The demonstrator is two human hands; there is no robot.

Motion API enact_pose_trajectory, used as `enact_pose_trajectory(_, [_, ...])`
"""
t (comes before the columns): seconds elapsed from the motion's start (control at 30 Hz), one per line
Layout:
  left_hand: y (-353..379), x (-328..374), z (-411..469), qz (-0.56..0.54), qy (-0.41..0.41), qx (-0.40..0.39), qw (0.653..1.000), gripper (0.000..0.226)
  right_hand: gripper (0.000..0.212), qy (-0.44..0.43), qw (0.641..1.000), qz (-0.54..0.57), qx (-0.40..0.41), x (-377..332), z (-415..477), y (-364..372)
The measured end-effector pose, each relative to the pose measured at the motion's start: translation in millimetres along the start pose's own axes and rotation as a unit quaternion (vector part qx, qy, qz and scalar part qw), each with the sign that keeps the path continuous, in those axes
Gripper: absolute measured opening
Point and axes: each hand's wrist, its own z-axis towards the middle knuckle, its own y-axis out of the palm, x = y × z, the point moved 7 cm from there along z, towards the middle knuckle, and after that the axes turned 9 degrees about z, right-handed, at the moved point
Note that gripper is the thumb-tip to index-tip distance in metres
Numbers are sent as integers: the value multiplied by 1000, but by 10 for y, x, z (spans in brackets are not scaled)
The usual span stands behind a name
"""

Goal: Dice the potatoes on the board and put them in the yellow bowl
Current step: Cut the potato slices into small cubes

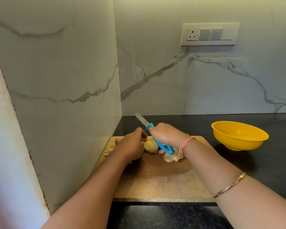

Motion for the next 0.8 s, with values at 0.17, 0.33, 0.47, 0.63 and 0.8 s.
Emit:
enact_pose_trajectory(0.17, [7,-13,48,-9,1,-8,1000,42,23,-28,999,3,30,58,86,-35])
enact_pose_trajectory(0.33, [-20,-13,34,58,-10,-10,998,50,27,-17,998,59,10,133,138,-68])
enact_pose_trajectory(0.47, [-12,7,3,115,1,-19,993,59,29,-16,995,94,-14,152,147,-64])
enact_pose_trajectory(0.63, [18,22,-27,146,8,-47,988,54,25,11,992,122,-20,173,124,-124])
enact_pose_trajectory(0.8, [4,30,-40,151,-6,-33,988,52,30,54,989,136,-23,227,82,-86])
